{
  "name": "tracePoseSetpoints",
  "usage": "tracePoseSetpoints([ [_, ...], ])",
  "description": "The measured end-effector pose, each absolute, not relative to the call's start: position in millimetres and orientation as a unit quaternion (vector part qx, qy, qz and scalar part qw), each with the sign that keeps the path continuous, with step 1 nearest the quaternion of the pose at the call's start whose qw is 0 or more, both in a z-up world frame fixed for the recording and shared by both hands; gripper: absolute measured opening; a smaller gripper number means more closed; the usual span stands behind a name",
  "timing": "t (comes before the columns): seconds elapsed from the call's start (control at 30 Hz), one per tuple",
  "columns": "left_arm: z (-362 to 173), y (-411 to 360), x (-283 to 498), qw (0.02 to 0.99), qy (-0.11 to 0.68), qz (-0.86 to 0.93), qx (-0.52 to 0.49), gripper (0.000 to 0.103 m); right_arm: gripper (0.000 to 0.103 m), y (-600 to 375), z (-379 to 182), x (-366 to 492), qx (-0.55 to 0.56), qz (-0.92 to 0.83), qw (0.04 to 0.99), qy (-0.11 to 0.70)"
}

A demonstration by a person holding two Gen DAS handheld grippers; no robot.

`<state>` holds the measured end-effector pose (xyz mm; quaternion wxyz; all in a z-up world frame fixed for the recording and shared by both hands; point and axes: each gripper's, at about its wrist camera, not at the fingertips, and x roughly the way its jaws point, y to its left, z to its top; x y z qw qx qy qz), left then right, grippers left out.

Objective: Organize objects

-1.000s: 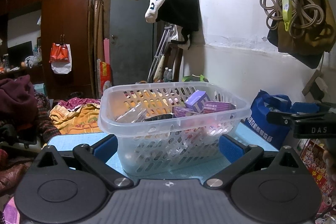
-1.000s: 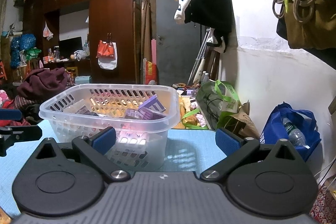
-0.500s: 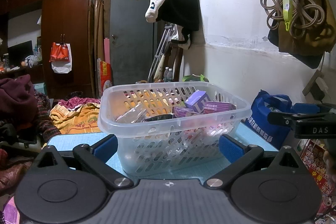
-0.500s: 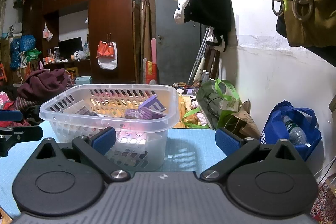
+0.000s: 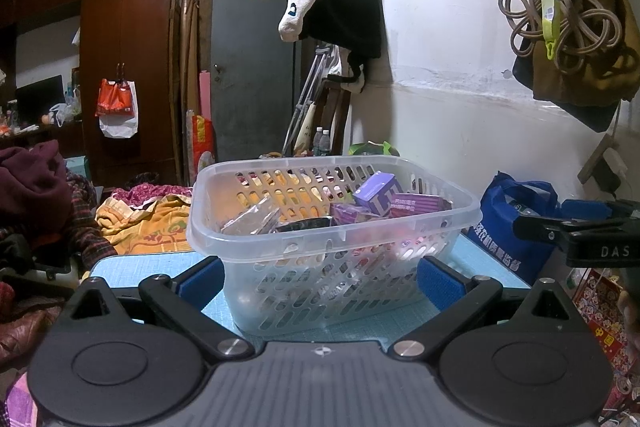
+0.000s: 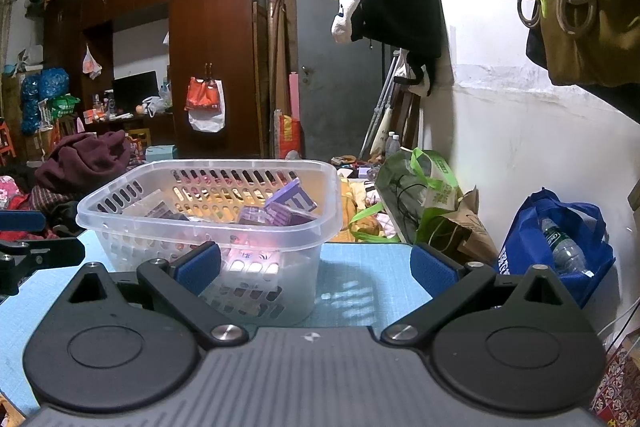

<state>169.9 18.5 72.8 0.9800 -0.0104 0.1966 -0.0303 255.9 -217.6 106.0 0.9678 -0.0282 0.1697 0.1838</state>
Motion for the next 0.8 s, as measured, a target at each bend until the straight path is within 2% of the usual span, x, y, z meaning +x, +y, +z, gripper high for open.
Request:
tracePoseSetpoints([
  [0.8, 74.1, 15.5, 175.5, 0.982, 0.184, -0.03, -0.012, 0.103, 0.103, -220.1, 102.1, 258.0, -0.026, 0.186, 0.967, 0.174],
])
